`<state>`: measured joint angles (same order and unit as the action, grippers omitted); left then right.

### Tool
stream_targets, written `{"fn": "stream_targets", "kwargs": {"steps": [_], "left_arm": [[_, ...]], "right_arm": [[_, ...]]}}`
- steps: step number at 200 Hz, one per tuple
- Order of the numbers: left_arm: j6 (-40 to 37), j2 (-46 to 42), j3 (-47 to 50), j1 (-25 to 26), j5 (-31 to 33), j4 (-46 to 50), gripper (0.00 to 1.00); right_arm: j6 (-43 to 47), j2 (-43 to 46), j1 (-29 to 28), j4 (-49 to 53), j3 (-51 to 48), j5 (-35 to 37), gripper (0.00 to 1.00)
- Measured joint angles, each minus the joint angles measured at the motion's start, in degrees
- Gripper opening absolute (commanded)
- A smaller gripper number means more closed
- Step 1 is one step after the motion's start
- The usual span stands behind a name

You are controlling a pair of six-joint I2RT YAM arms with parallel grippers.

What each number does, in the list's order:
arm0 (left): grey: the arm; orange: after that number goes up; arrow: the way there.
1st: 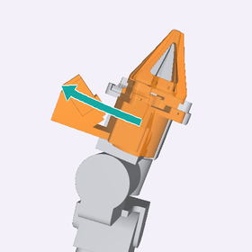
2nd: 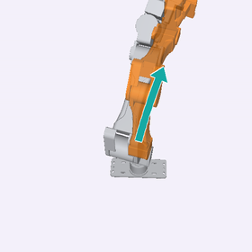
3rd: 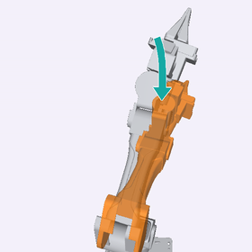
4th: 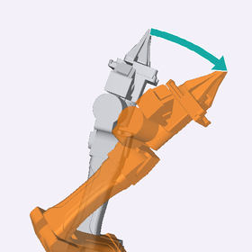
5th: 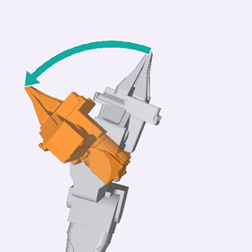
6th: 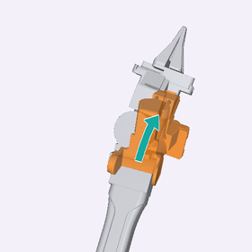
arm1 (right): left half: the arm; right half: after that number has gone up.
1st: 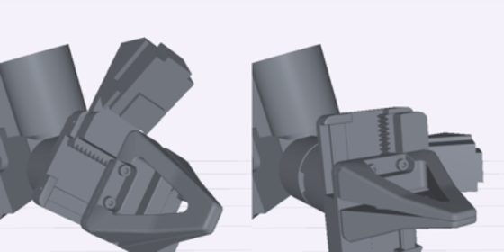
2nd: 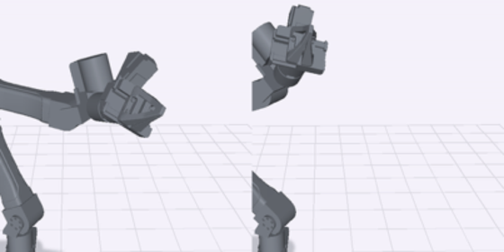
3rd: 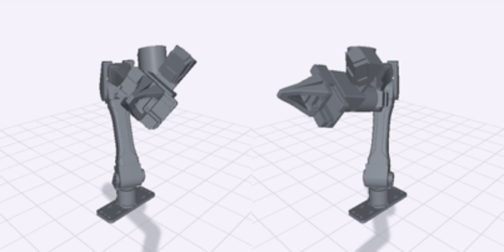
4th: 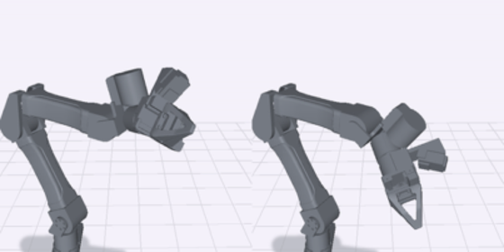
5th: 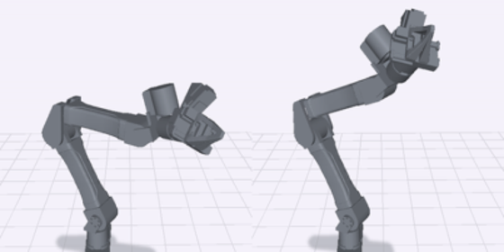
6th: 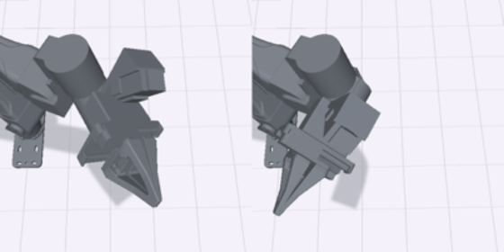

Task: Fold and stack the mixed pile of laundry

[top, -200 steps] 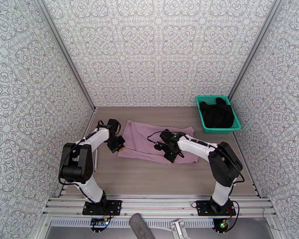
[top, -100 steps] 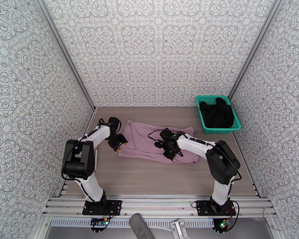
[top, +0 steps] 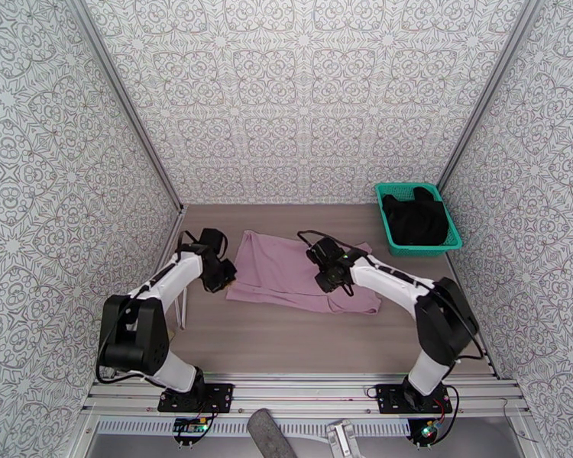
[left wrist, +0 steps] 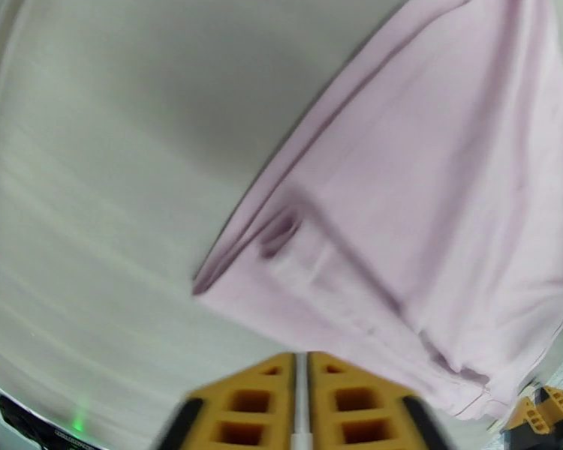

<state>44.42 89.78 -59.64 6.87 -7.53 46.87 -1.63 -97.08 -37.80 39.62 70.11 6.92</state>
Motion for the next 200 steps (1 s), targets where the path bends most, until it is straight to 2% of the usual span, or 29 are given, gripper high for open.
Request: {"fn": "stream_targets", "kwargs": {"steps": [29, 64, 126, 200], "left_arm": [[0.13, 1.68, 5.03, 1.14, -1.27, -1.42, 0.0], [0.37, 4.79, 5.53, 1.4, -1.86, -4.79, 0.0], [0.52, 5.66, 1.27, 1.66, -1.84, -5.79, 0.0], [0.48, 7.54, 0.09, 1.66, -1.86, -5.75, 0.0]], "right_arm": [[-2.12, 2.69, 0.0, -0.44, -3.06, -3.67, 0.13], [-4.09, 2.86, 0.0, -0.7, -3.82, -7.72, 0.0], [-5.75, 1.81, 0.0, -2.89, -5.01, -11.89, 0.0], [-6.1, 0.68, 0.0, -3.41, -5.09, -12.52, 0.0]]}}
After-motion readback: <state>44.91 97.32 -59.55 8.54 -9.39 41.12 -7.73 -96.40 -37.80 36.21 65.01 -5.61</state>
